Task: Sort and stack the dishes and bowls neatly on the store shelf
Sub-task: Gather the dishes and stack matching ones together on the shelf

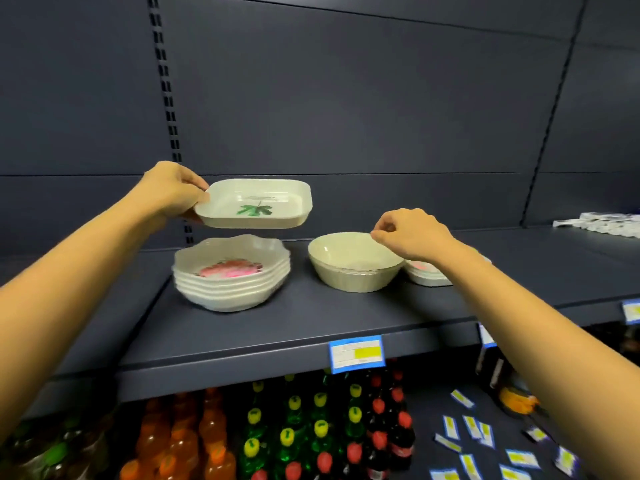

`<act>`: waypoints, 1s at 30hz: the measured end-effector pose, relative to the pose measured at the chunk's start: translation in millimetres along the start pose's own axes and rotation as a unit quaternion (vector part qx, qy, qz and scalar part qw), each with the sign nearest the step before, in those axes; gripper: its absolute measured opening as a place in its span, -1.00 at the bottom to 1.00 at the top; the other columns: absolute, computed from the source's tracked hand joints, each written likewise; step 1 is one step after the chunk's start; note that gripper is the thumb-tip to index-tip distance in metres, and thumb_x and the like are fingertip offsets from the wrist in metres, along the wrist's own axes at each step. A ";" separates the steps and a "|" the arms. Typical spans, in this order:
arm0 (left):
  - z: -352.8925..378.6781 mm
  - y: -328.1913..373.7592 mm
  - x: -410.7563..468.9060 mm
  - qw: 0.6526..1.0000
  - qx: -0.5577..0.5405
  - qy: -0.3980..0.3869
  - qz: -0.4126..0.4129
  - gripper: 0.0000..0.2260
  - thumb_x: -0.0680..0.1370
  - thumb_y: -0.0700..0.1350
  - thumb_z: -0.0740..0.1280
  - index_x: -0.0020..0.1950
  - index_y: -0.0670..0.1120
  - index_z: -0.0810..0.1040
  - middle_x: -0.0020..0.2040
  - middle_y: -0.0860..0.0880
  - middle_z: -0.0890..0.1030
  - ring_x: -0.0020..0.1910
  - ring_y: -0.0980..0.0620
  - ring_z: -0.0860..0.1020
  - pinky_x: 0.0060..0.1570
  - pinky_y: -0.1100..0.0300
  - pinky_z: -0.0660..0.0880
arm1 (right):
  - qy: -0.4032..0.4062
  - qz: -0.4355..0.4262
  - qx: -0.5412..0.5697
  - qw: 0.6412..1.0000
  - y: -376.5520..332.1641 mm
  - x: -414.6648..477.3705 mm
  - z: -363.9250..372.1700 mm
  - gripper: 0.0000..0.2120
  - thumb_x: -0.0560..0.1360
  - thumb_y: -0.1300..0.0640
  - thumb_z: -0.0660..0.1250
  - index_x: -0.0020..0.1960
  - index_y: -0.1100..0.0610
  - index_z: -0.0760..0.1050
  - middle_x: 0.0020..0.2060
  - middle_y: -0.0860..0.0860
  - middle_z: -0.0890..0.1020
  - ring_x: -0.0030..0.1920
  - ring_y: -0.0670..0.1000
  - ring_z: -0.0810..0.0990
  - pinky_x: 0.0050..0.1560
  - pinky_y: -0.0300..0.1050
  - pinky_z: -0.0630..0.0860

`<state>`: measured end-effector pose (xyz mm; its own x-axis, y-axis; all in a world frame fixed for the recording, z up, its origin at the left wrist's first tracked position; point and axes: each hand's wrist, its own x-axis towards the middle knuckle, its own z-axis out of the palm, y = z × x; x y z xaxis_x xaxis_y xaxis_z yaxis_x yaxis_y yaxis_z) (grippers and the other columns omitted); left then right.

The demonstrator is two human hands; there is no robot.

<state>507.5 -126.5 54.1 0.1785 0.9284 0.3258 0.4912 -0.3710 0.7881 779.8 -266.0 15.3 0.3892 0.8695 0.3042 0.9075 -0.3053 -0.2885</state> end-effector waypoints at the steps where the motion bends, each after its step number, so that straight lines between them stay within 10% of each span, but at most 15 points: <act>1: 16.4 9.2 -2.6 1.000 -0.004 -0.004 0.002 -0.85 0.47 -0.42 0.27 -0.06 -0.24 0.55 -0.05 -0.22 0.56 -0.22 -0.15 0.55 -0.57 0.29 0.54 | 0.000 0.002 -0.003 1.000 15.3 -0.3 -6.6 -0.73 0.54 0.00 0.17 0.17 -0.01 0.54 0.15 0.01 0.62 0.10 0.11 0.54 -0.04 -0.10 0.37; 9: 144.6 72.6 -19.2 1.000 -0.011 -0.003 -0.003 -0.80 0.46 -0.40 0.23 -0.23 -0.17 0.57 -0.06 -0.22 0.61 -0.04 -0.24 0.63 -0.03 -0.10 0.61 | 0.007 0.040 -0.031 0.999 124.5 -0.7 -44.1 -0.74 0.54 0.02 0.19 0.14 -0.02 0.57 0.14 0.03 0.62 0.03 0.11 0.53 -0.07 -0.11 0.37; 14: 206.5 102.0 -30.5 1.000 -0.007 -0.025 -0.003 -0.78 0.42 -0.42 0.18 -0.17 -0.24 0.60 -0.18 -0.24 0.64 -0.17 -0.26 0.67 -0.04 -0.10 0.62 | 0.011 0.042 -0.022 0.999 166.0 -1.6 -56.8 -0.77 0.54 0.02 0.19 0.09 -0.01 0.57 0.09 0.03 0.63 -0.02 0.10 0.53 -0.10 -0.11 0.39; 19: 249.1 119.7 -38.5 0.999 0.051 -0.019 -0.008 -0.78 0.43 -0.38 0.14 -0.34 -0.13 0.43 -0.75 0.03 0.42 -0.51 -0.01 0.56 -0.33 0.17 0.56 | 0.012 0.038 -0.017 0.999 188.4 -3.3 -63.5 -0.78 0.54 0.03 0.19 0.06 0.00 0.58 0.06 0.02 0.63 -0.04 0.09 0.50 -0.10 -0.12 0.36; 30: 291.8 130.6 -43.8 0.994 0.103 -0.029 0.001 -0.81 0.44 -0.34 0.26 -0.02 -0.30 0.62 -0.22 -0.21 0.66 -0.11 -0.19 0.65 -0.13 0.08 0.55 | 0.006 0.013 0.002 1.000 203.4 2.2 -57.8 -0.78 0.54 0.04 0.18 0.05 0.03 0.58 0.04 0.02 0.64 0.03 0.12 0.56 -0.10 -0.11 0.39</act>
<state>812.6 -210.0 -9.7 0.2250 0.9296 0.2918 0.6535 -0.3661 0.6624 974.3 -348.6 9.7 0.4136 0.8571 0.3070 0.8967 -0.3253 -0.3001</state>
